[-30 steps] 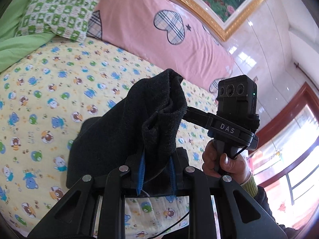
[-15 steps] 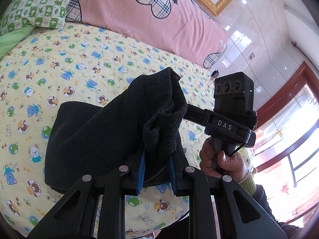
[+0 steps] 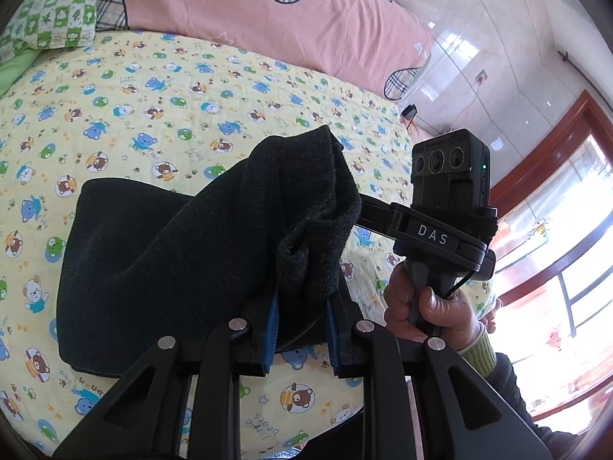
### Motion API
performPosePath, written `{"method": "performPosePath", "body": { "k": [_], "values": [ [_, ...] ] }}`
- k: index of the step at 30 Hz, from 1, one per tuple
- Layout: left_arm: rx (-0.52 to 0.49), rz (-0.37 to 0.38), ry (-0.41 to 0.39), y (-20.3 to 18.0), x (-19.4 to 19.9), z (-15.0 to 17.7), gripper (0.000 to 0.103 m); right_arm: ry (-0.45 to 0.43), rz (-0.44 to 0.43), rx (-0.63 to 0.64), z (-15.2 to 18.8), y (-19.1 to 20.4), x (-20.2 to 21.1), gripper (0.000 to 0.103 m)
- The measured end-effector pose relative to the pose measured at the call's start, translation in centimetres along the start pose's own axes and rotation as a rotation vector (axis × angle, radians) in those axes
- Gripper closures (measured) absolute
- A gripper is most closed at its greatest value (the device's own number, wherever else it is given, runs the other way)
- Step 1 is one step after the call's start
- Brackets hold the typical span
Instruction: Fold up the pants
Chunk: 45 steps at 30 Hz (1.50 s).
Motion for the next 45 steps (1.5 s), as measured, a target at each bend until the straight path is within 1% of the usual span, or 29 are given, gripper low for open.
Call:
{"method": "performPosePath", "body": {
  "k": [8,16,18,20,22,24,26,28,29,30,33,35,41,45],
  "values": [
    [-0.031,-0.01,0.044,-0.3,-2.8,0.8,0.082,0.0,0.034,-0.036,1.3,-1.7,1.0,0.082],
    [-0.085,-0.019,0.06,-0.6,-4.0,1.2,0.082,0.009,0.111,-0.038,2.0,-2.5,1.7,0.082],
    [-0.092,-0.018,0.051,-0.5,-4.1,1.1,0.078,0.011,0.149,-0.038,2.1,-2.6,2.0,0.082],
    [-0.095,-0.01,0.053,-0.4,-4.2,1.2,0.077,0.007,0.205,-0.036,2.1,-2.7,2.5,0.082],
    [-0.084,0.021,0.068,-0.3,-4.0,1.3,0.071,0.003,0.261,-0.031,2.1,-2.6,3.1,0.082],
    [-0.075,0.058,0.076,-0.4,-3.4,1.5,0.054,0.002,0.31,-0.03,2.2,-2.3,3.8,0.082],
    [-0.073,0.082,0.07,-0.4,-2.5,1.5,0.047,0.004,0.377,-0.047,2.5,-2.5,4.7,0.075],
    [-0.084,0.094,0.056,-0.5,-1.5,1.6,0.047,-0.007,0.447,-0.078,3.0,-2.8,5.8,0.043],
    [-0.089,0.092,0.049,-0.5,-1.0,1.6,0.044,-0.027,0.479,-0.089,3.2,-2.8,6.6,0.038],
    [-0.09,0.087,0.037,-0.3,-0.6,1.6,0.041,-0.043,0.494,-0.094,3.3,-2.8,7.2,0.037],
    [-0.069,0.081,0.011,0.8,0.7,1.3,0.041,-0.095,0.514,-0.127,3.5,-2.2,8.8,0.036],
    [-0.039,0.081,-0.002,1.9,1.5,1.0,0.041,-0.115,0.539,-0.134,3.4,-1.6,9.4,0.035],
    [0.033,0.047,-0.044,5.1,3.1,0.2,0.041,-0.105,0.59,-0.112,2.9,0.5,8.5,0.028],
    [0.068,0.012,-0.08,7.4,4.2,-0.5,0.04,-0.094,0.658,-0.071,2.4,1.8,7.6,0.025]
  ]
}}
Point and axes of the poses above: each gripper's, at about its wrist camera, not at the fingertips, and x roughly against the way its jaws point, y to its left, z to its underside, the point moved 8 cm from there along -x, roughly the way its jaws point, and after that the axes turned 8 degrees about x, right-handed, at the moved point
